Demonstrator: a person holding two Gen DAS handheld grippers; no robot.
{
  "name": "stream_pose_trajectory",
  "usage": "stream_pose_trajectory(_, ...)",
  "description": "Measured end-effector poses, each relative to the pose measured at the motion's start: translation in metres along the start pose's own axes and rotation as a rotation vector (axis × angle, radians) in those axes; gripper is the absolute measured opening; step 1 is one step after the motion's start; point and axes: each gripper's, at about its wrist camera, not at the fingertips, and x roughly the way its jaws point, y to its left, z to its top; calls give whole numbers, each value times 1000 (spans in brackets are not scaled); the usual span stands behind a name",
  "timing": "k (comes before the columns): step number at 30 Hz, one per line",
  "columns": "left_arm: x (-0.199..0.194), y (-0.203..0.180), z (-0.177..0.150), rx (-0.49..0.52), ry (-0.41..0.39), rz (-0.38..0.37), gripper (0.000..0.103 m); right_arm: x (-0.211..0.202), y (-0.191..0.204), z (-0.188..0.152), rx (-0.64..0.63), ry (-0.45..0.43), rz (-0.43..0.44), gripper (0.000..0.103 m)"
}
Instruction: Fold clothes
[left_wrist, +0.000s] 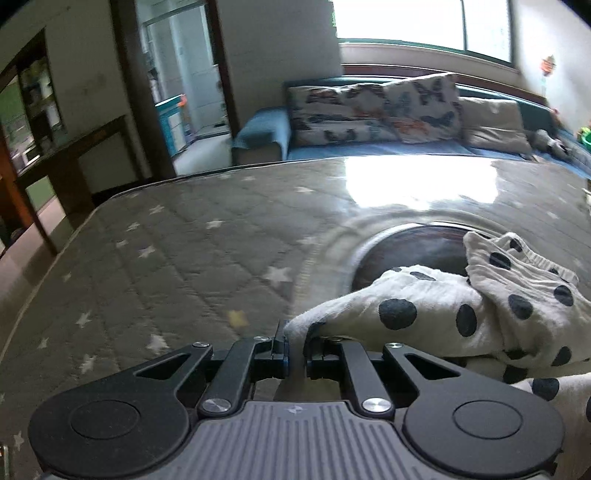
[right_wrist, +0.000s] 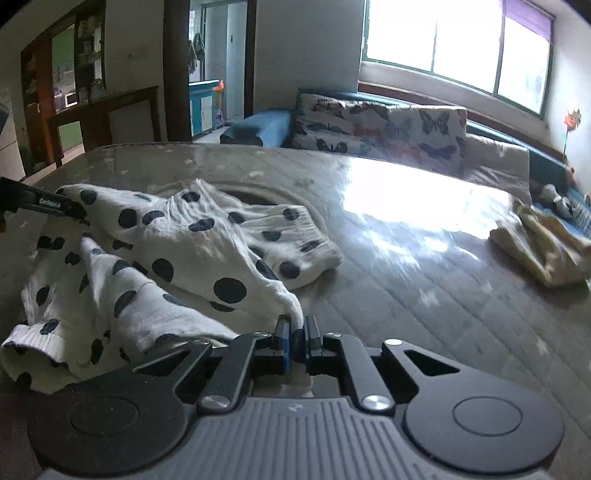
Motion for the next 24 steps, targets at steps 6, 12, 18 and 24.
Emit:
stream_pose_trajectory(6,15,10,-3,22,31,21,16,23,3,28,27,-3,10,8)
stream_pose_trajectory(12,-4,15,-17,34,11,-11,43,11,-5,35,31,-35,25,25)
stream_pose_trajectory(18,-40,21,-32,31,-30,-74,50,-27,-18,26,43,-65,52,34)
stream_pose_trajectory(24,-81,13,-61,77,-57,-188,50,-40,-15,0,19,16,163,37)
